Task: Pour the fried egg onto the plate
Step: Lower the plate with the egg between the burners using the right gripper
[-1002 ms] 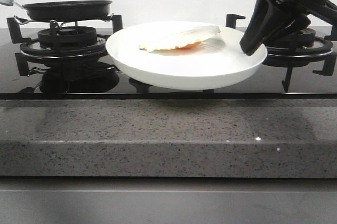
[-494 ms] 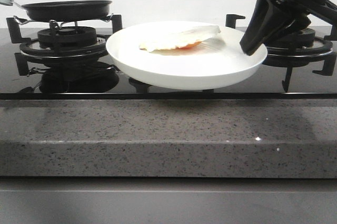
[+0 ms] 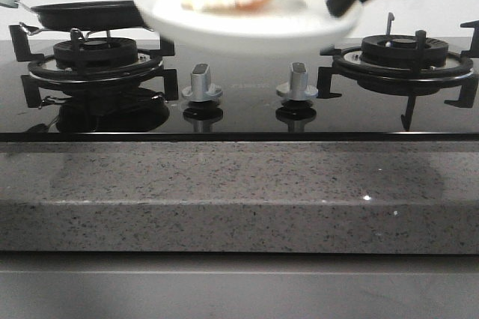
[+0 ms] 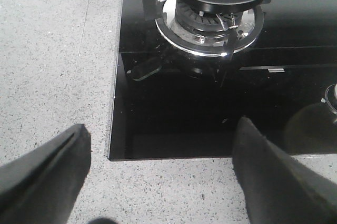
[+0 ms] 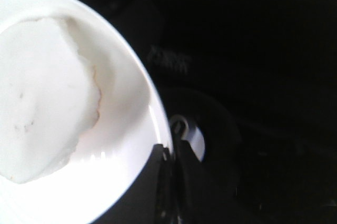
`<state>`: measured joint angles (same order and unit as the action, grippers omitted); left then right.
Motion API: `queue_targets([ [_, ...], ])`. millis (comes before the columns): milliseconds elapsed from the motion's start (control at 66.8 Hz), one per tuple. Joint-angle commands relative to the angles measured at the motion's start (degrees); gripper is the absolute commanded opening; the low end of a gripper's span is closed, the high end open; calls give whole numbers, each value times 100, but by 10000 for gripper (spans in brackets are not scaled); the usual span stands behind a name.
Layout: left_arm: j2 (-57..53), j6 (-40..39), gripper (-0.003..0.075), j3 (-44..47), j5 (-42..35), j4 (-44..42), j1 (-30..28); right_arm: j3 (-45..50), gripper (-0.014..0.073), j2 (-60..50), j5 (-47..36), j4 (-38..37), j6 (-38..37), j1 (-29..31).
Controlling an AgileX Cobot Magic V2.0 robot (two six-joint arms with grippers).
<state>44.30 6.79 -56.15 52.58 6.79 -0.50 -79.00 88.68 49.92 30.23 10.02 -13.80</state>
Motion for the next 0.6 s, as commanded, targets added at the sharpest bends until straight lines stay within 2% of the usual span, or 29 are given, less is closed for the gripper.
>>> queue_targets([
  [0, -21, -65, 543, -150, -387, 37, 52, -873, -67, 81, 90, 69, 77, 15],
  [194, -21, -65, 543, -150, -387, 37, 52, -2233, -66, 931, 711, -113, 17, 15],
  [329, -21, -65, 543, -150, -387, 37, 52, -3050, -66, 1517, 903, -462, -311, 15],
  [583, -21, -65, 543, -150, -387, 37, 52, -3754, -66, 2294, 953, -1158, -1090, 15],
])
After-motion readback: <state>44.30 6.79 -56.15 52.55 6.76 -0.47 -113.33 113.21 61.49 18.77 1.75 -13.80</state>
